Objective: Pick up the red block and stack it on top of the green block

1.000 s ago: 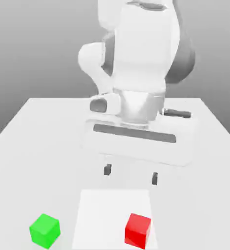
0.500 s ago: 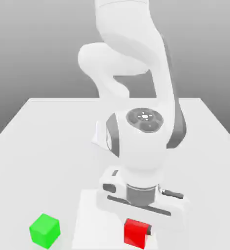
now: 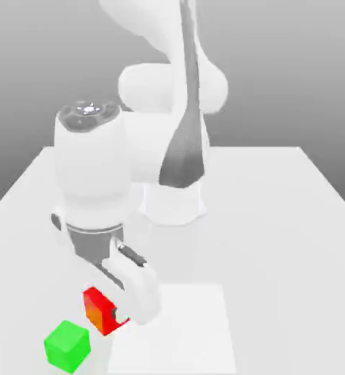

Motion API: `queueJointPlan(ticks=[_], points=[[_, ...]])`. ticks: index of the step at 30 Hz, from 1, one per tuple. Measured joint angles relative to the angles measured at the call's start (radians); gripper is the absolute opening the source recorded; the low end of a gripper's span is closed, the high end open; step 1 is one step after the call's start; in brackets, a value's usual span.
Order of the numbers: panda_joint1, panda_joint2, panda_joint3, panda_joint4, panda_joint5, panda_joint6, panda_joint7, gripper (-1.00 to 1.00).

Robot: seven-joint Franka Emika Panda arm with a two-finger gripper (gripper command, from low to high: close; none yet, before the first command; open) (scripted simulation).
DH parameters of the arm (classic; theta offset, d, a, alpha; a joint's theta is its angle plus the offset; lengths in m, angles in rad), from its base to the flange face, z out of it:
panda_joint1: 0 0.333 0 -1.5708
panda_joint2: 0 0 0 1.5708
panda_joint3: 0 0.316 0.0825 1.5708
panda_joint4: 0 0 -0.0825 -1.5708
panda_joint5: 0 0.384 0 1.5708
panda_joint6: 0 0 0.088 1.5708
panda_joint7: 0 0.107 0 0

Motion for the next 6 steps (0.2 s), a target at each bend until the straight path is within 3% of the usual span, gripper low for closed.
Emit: queueJointPlan(ticks=[3, 4, 6], points=[[-0.019, 0.097, -0.004, 0.008, 0.016, 0.088, 0.0, -1.0], [-0.024, 0.115, -0.001, 0.009, 0.015, 0.106, 0.002, 1.0], [-0.024, 0.115, -0.001, 0.009, 0.015, 0.106, 0.002, 1.0]])
